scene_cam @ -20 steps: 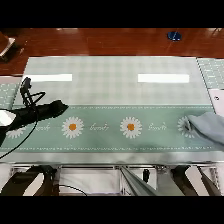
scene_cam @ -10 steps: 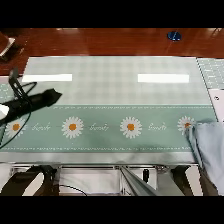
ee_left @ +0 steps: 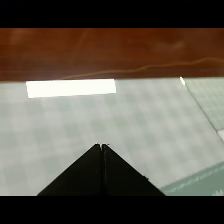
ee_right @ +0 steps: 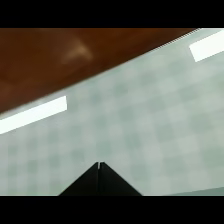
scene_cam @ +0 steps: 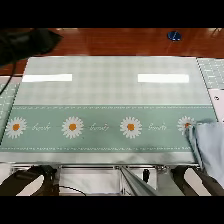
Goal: Fold the shirts.
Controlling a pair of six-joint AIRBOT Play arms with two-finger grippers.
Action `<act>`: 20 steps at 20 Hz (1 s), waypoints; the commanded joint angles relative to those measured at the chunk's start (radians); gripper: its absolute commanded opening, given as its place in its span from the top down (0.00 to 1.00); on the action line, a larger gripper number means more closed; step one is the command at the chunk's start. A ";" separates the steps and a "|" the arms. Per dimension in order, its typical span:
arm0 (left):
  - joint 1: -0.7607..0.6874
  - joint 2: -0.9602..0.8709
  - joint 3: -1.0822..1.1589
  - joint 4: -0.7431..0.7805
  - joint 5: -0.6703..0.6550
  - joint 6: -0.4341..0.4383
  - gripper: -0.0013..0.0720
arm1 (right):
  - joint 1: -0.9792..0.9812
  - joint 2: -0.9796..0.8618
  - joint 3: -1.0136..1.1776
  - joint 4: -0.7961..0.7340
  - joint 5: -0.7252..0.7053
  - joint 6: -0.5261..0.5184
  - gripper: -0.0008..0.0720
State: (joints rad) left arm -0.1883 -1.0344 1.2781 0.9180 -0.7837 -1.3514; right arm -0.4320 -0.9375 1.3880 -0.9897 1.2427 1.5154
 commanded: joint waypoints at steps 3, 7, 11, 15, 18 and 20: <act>-0.193 -0.092 -0.135 0.452 -0.122 -0.227 0.96 | 0.611 -0.146 -0.274 -0.512 -0.145 0.172 0.96; -0.153 -0.146 -0.281 0.537 -0.009 -0.465 0.96 | 0.578 -0.376 -0.304 -0.457 -0.127 0.206 0.96; -0.153 -0.148 -0.281 0.538 -0.013 -0.355 0.96 | 0.570 -0.392 -0.297 -0.396 -0.143 0.172 0.96; -0.155 -0.150 -0.281 0.538 -0.009 -0.355 0.96 | 0.569 -0.393 -0.297 -0.403 -0.142 0.174 0.96; -0.155 -0.154 -0.281 0.538 -0.009 -0.355 0.96 | 0.569 -0.393 -0.297 -0.403 -0.143 0.174 0.96; -0.155 -0.157 -0.281 0.538 -0.009 -0.355 0.96 | 0.569 -0.393 -0.297 -0.403 -0.143 0.174 0.96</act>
State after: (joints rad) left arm -0.3428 -1.1873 0.9977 1.4525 -0.7921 -1.7058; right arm 0.1360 -1.3281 1.0912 -1.3937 1.1007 1.6890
